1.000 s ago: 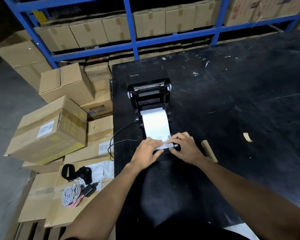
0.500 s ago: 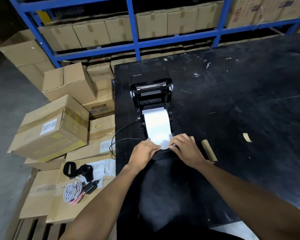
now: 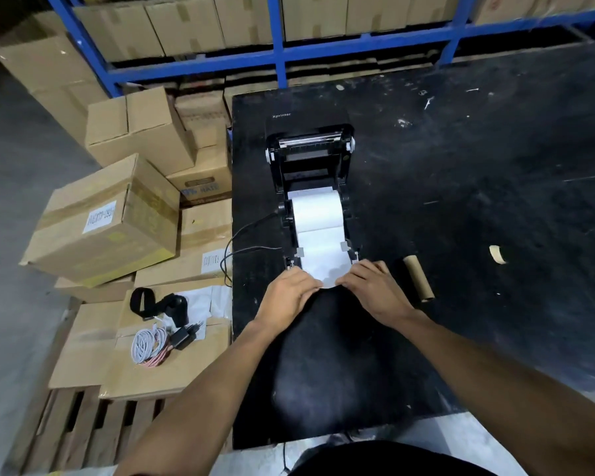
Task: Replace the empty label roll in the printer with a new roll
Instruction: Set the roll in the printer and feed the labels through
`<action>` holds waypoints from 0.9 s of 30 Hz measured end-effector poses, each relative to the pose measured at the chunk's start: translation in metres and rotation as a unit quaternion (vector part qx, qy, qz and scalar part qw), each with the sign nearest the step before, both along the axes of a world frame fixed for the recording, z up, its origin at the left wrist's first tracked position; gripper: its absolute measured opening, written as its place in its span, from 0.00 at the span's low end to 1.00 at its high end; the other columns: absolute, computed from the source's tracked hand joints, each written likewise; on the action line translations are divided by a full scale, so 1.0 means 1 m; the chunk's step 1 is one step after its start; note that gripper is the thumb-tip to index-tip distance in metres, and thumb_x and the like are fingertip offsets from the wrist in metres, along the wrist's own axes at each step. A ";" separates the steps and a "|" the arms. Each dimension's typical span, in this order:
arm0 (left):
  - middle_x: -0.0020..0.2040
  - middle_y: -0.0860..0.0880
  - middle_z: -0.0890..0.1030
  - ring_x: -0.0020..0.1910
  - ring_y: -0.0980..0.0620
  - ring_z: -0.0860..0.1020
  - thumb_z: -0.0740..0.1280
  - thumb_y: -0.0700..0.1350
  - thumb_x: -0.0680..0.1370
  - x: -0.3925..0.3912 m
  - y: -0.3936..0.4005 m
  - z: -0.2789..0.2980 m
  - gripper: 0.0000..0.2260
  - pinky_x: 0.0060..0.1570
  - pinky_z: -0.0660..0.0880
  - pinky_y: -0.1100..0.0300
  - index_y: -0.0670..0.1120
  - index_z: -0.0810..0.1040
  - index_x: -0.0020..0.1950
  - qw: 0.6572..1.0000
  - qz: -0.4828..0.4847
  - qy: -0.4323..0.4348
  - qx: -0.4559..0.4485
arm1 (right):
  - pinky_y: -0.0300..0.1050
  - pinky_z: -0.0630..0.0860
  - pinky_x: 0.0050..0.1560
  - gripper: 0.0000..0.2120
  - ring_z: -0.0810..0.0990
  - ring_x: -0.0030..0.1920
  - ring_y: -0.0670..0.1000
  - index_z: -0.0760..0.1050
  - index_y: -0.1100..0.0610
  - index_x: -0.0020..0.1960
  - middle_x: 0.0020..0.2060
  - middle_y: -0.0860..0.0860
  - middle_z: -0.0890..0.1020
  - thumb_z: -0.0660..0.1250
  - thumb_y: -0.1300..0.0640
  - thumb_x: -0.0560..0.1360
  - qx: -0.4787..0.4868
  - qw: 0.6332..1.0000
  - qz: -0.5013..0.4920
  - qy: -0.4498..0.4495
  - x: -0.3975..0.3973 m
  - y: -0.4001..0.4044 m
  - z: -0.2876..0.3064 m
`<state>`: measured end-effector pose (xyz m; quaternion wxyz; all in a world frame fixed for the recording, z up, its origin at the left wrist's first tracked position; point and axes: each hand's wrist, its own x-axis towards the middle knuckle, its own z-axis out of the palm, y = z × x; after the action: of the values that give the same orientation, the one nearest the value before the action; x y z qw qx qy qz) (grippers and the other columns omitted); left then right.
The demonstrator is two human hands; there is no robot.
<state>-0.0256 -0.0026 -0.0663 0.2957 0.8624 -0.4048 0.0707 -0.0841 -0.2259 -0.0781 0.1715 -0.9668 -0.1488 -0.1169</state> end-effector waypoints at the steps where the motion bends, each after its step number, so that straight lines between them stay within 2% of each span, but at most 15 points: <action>1: 0.42 0.46 0.85 0.41 0.44 0.81 0.71 0.37 0.77 -0.001 0.000 -0.001 0.04 0.46 0.78 0.54 0.41 0.86 0.49 1.000 -0.003 -0.007 0.006 | 0.51 0.73 0.47 0.09 0.80 0.52 0.54 0.82 0.52 0.53 0.44 0.48 0.81 0.71 0.63 0.75 -0.005 1.000 -0.001 0.000 -0.001 0.000 0.000; 11: 0.43 0.50 0.86 0.44 0.46 0.82 0.72 0.39 0.77 -0.005 0.005 -0.008 0.05 0.52 0.77 0.54 0.44 0.86 0.50 0.997 -0.029 -0.048 0.050 | 0.50 0.71 0.50 0.10 0.79 0.51 0.55 0.81 0.54 0.54 0.44 0.50 0.80 0.68 0.63 0.75 -0.039 0.999 0.016 0.003 -0.008 0.002 -0.010; 17: 0.43 0.51 0.85 0.44 0.47 0.82 0.71 0.40 0.77 -0.005 0.006 -0.009 0.05 0.54 0.76 0.53 0.45 0.86 0.49 0.996 -0.038 -0.055 0.063 | 0.47 0.69 0.49 0.07 0.80 0.49 0.54 0.81 0.53 0.53 0.43 0.49 0.80 0.68 0.61 0.77 -0.023 1.000 0.010 0.001 -0.010 0.004 -0.012; 20: 0.44 0.51 0.84 0.46 0.47 0.81 0.70 0.45 0.78 -0.001 0.008 -0.011 0.06 0.57 0.72 0.55 0.46 0.86 0.51 0.992 -0.050 -0.062 0.094 | 0.44 0.65 0.49 0.07 0.79 0.49 0.54 0.82 0.53 0.52 0.43 0.49 0.80 0.65 0.57 0.80 -0.014 1.000 0.015 0.010 -0.007 0.003 -0.011; 22: 0.44 0.52 0.85 0.47 0.51 0.81 0.68 0.54 0.78 0.001 0.007 -0.008 0.13 0.59 0.71 0.56 0.48 0.86 0.52 0.992 -0.055 -0.035 0.105 | 0.43 0.65 0.49 0.09 0.78 0.48 0.52 0.82 0.52 0.50 0.42 0.47 0.79 0.64 0.52 0.80 -0.007 0.999 0.022 0.022 -0.005 0.001 -0.006; 24: 0.42 0.53 0.86 0.44 0.53 0.81 0.64 0.60 0.79 0.005 0.005 -0.001 0.18 0.58 0.73 0.56 0.49 0.86 0.49 0.996 -0.043 0.030 0.074 | 0.44 0.69 0.48 0.14 0.77 0.45 0.51 0.82 0.52 0.46 0.39 0.47 0.78 0.61 0.47 0.80 0.004 0.999 0.022 0.033 0.000 0.001 0.000; 27: 0.36 0.50 0.86 0.37 0.50 0.82 0.62 0.58 0.80 0.022 -0.002 0.017 0.20 0.45 0.78 0.53 0.47 0.86 0.41 0.988 0.036 0.146 -0.037 | 0.51 0.74 0.48 0.21 0.75 0.40 0.53 0.80 0.57 0.41 0.35 0.51 0.77 0.56 0.47 0.81 0.046 0.998 -0.029 0.033 0.019 -0.001 0.016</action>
<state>-0.0041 -0.0045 -0.0489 0.3802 0.8661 -0.3231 -0.0302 -0.0649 -0.2269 -0.0624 0.2167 -0.9653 -0.1096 -0.0962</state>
